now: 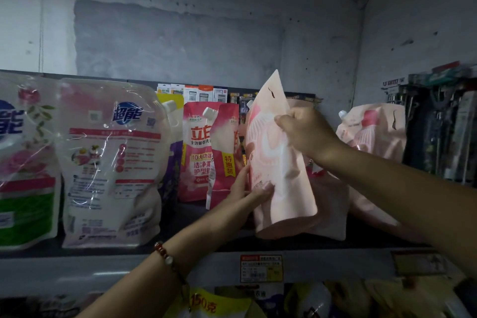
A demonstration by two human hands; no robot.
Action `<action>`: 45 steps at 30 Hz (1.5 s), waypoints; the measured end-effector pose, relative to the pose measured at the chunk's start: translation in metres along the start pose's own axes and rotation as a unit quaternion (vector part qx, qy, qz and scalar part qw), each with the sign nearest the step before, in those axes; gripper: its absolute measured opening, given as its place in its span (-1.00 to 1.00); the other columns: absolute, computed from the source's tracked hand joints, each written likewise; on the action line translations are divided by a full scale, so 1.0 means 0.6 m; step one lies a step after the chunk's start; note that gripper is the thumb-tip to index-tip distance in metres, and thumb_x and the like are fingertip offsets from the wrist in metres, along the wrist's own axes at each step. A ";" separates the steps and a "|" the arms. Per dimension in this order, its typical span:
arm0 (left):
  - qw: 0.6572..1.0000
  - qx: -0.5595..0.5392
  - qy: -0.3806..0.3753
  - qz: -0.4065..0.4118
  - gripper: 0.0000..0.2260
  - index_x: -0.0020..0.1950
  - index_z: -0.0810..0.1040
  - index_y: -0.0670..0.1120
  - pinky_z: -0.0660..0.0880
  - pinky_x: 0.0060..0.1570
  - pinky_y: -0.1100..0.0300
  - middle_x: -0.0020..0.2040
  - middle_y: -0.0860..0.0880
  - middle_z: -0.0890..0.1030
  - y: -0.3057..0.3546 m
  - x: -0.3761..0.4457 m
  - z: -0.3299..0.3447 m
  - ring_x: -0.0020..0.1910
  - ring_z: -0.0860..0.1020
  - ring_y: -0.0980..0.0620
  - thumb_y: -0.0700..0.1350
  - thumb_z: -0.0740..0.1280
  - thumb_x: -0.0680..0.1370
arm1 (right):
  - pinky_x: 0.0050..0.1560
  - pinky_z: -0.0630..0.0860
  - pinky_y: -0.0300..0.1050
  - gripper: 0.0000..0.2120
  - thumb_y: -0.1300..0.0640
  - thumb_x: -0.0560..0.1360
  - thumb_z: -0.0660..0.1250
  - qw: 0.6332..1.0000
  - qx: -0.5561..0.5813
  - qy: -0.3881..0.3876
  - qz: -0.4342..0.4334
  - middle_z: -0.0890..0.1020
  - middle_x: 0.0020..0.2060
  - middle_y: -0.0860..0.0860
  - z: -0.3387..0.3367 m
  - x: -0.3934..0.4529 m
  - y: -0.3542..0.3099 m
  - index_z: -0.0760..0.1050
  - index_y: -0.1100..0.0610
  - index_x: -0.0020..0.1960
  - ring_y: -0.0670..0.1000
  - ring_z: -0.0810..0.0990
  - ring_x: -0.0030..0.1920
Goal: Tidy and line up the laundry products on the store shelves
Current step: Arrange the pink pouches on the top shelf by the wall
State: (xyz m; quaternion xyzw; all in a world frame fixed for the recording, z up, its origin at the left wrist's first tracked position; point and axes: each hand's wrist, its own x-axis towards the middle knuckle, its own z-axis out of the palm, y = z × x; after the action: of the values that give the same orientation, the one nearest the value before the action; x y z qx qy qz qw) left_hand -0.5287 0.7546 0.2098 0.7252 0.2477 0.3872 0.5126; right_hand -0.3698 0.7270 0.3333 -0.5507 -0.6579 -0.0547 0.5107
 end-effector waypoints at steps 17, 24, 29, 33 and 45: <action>0.983 -0.049 0.111 0.138 -0.26 0.47 0.24 0.11 0.62 0.04 0.16 0.25 -0.02 0.58 0.055 -0.024 0.031 0.11 0.65 0.10 -0.05 0.53 0.38 | -0.48 0.24 -0.23 -0.59 0.03 0.59 0.30 0.988 0.098 0.056 -0.109 0.34 -0.50 0.04 -0.084 -0.042 -0.025 0.41 0.30 -0.30 -0.10 0.30 -0.51; 0.967 0.080 0.199 0.140 -0.04 0.53 0.11 0.20 0.60 0.13 0.14 0.34 0.08 0.49 0.042 -0.059 -0.018 0.21 0.58 0.17 0.06 0.61 0.29 | -0.34 0.53 0.12 -0.62 0.02 0.58 0.33 0.986 0.153 -0.032 -0.056 0.50 -0.47 0.09 -0.023 -0.036 0.021 0.44 0.21 -0.33 0.07 0.51 -0.42; 0.939 0.164 0.265 0.145 -0.13 0.51 0.18 0.17 0.60 -0.03 0.31 0.18 0.25 0.54 0.037 -0.080 -0.024 0.08 0.58 0.33 0.01 0.60 0.34 | -0.17 0.64 -0.02 -0.81 0.07 0.58 0.33 0.977 0.205 -0.054 -0.020 0.69 -0.30 0.01 0.012 -0.040 0.023 0.58 0.07 -0.19 -0.01 0.70 -0.25; 0.883 0.304 0.329 0.143 -0.01 0.58 0.04 0.15 0.49 -0.08 0.34 0.24 0.19 0.53 0.042 -0.082 -0.030 0.11 0.55 0.21 0.07 0.60 0.33 | -0.05 0.63 0.24 -0.72 0.00 0.58 0.32 0.976 0.214 -0.051 0.012 0.68 -0.22 0.17 0.032 -0.042 0.032 0.59 0.19 -0.15 0.18 0.70 -0.16; 0.833 0.434 0.343 -0.001 0.14 0.53 -0.42 0.19 0.45 0.18 -0.05 0.46 -0.12 0.36 0.001 -0.092 -0.030 0.34 0.45 -0.15 0.34 0.44 0.36 | -0.07 0.57 0.06 -0.73 0.28 0.60 0.26 0.975 0.200 -0.059 0.083 0.50 -0.04 0.23 0.116 -0.050 0.059 0.47 0.16 -0.28 0.15 0.57 -0.17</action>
State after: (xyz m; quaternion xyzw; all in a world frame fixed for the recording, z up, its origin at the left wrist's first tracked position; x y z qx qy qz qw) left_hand -0.5755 0.7225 0.1965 0.6938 0.5511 0.4628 0.0281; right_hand -0.3886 0.7649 0.2611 -0.4926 -0.6363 0.1529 0.5737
